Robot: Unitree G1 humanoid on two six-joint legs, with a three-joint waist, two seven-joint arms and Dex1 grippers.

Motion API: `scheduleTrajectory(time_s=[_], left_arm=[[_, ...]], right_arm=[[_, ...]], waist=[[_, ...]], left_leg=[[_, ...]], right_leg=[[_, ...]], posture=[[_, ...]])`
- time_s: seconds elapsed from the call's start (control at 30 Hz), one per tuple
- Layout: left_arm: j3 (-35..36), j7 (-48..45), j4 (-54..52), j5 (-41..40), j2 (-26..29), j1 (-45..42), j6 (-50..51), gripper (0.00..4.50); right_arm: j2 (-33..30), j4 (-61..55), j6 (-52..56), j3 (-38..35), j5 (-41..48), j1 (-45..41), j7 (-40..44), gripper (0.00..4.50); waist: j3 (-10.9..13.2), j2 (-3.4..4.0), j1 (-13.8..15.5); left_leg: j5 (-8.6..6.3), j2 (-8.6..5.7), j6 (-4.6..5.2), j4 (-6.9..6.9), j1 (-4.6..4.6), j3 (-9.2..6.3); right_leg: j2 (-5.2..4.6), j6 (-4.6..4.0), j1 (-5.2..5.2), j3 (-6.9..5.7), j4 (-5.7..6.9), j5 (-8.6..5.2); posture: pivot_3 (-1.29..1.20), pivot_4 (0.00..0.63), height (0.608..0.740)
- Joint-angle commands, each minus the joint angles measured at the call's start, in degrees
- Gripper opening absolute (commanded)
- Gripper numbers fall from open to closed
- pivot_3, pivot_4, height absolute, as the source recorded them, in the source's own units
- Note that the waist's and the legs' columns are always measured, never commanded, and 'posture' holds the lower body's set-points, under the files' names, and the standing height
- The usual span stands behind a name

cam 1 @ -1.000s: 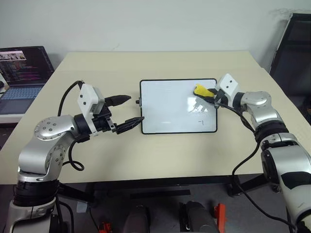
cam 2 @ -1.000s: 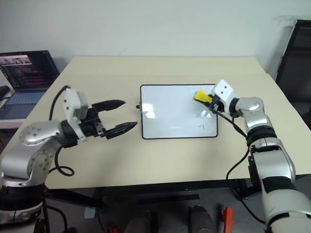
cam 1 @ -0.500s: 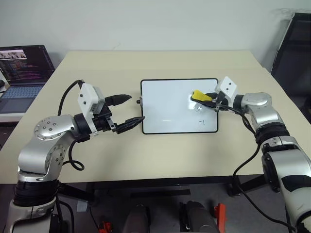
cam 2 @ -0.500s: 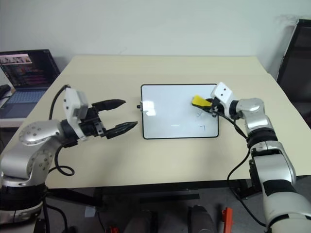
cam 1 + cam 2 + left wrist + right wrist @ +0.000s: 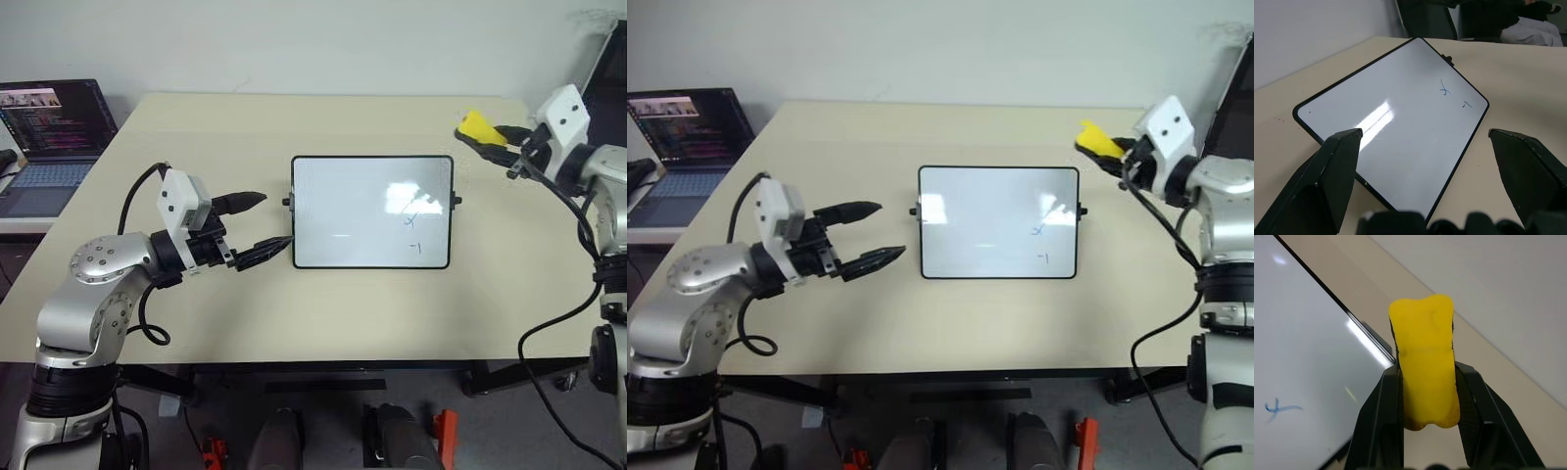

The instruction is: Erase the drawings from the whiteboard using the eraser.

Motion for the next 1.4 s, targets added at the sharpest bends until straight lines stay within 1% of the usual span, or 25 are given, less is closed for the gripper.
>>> scheduleTrajectory(time_s=[0.03,0.17,0.4,0.8,1.17,1.23,1.3,1.4], left_arm=[[0.35,-0.75,-0.09,-0.20,0.56,-1.67,-0.62,4.50],[-0.14,-1.40,0.41,0.17,0.54,-1.80,-0.65,4.50],[-0.48,-1.74,1.18,0.35,0.44,-1.92,-0.93,4.50],[-1.11,-2.79,2.42,0.99,0.31,-2.52,-1.03,4.50],[-1.30,-2.50,2.06,1.37,-0.05,-1.94,-0.98,4.50],[-1.38,-2.47,2.07,1.38,0.01,-1.89,-0.99,4.50],[-1.62,-2.57,2.56,1.73,0.06,-1.91,-1.27,4.50],[-2.07,-2.82,3.23,2.44,0.10,-1.99,-1.79,4.50]], right_arm=[[-2.38,-1.14,-0.43,-2.34,-0.16,2.03,-2.57,1.05],[-2.67,-4.81,2.65,-5.35,2.51,6.30,-4.45,1.05],[-2.73,-9.37,5.56,-6.94,3.85,11.59,-6.05,1.05],[-2.93,-11.24,6.69,-6.77,4.78,14.30,-7.38,1.05],[-2.41,-10.93,6.29,-5.72,4.90,12.97,-6.73,1.05],[-0.97,-12.62,6.41,-5.73,6.57,12.57,-5.93,1.05],[2.88,-16.12,8.49,-5.31,10.37,11.61,-5.15,1.05],[6.20,-20.16,8.91,-0.09,9.35,12.45,-3.87,1.05]], waist=[[0.00,0.00,0.01],[0.00,0.00,-0.11],[0.00,0.00,-0.08],[0.00,0.00,-0.06],[0.00,0.00,-0.06],[0.00,0.00,-0.09],[0.00,0.00,-0.35],[0.00,0.01,-0.64]], left_leg=[[0.00,0.00,0.00,0.01,0.00,0.01],[0.00,0.00,0.00,0.00,0.00,0.03],[0.00,0.00,0.00,0.01,0.01,0.01],[0.00,0.00,0.00,0.04,0.00,0.01],[0.00,0.00,0.00,0.05,0.01,0.01],[0.00,0.00,0.00,0.05,0.01,0.02],[0.00,0.01,0.00,0.05,0.02,0.02],[0.00,0.07,0.01,0.05,0.07,0.00]], right_leg=[[0.00,0.00,0.00,0.01,0.01,0.00],[0.00,-0.01,-0.01,0.04,0.02,0.01],[0.01,0.03,0.01,0.02,0.03,0.00],[0.01,0.06,0.02,0.02,0.03,0.00],[0.01,0.07,0.02,0.03,0.04,0.01],[0.01,0.06,0.02,0.03,0.04,0.01],[0.02,0.07,0.02,0.03,0.05,0.01],[0.08,0.06,0.02,0.04,0.13,0.00]], posture=[[0.00,0.150,0.740],[0.00,0.150,0.740],[0.00,0.150,0.740],[0.00,0.150,0.740],[0.00,0.150,0.740],[0.00,0.150,0.740],[0.00,0.150,0.740],[0.00,0.150,0.740]])
